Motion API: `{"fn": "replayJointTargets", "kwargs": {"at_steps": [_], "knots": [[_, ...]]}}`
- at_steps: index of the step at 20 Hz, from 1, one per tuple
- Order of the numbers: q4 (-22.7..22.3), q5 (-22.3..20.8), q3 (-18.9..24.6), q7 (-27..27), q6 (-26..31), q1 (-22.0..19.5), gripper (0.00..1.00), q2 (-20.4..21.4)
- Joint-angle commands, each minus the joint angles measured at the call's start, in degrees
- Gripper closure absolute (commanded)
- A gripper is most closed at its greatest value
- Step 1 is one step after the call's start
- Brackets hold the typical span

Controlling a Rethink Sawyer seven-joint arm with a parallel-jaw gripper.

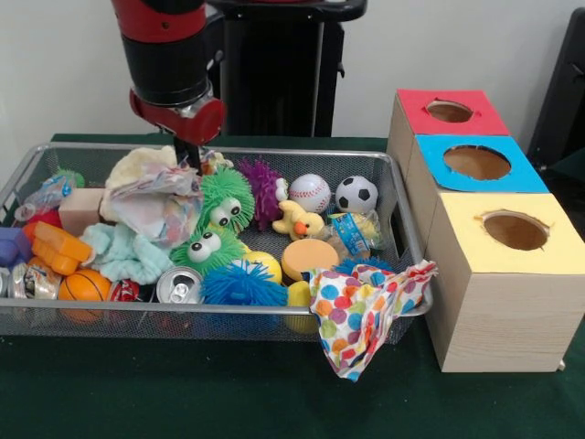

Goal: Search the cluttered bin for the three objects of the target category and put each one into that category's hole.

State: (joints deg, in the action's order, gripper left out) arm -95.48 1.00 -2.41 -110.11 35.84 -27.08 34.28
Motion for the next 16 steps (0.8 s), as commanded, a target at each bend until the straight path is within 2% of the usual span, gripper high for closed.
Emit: {"fn": "replayJointTargets", "kwargs": {"at_steps": [1, 3, 4, 7, 10, 12, 16], "knots": [[4.82, -7.31, 2.53, 6.62, 1.72, -2.52, 1.0, -3.48], [3.83, -8.58, 3.52, 7.02, -0.12, -3.94, 1.0, -3.12], [2.96, -9.94, 5.07, 7.12, -1.03, -5.32, 0.0, -2.68], [1.66, -10.54, 5.28, 6.69, -3.05, -5.38, 0.0, -1.95], [0.43, -11.82, 5.37, 4.76, -4.58, -3.92, 0.0, 0.95], [-0.02, -12.28, 5.84, 4.35, -3.5, -3.06, 0.0, 2.84], [-1.19, -10.4, 7.92, 3.31, 0.38, -2.51, 0.0, 4.8]]}}
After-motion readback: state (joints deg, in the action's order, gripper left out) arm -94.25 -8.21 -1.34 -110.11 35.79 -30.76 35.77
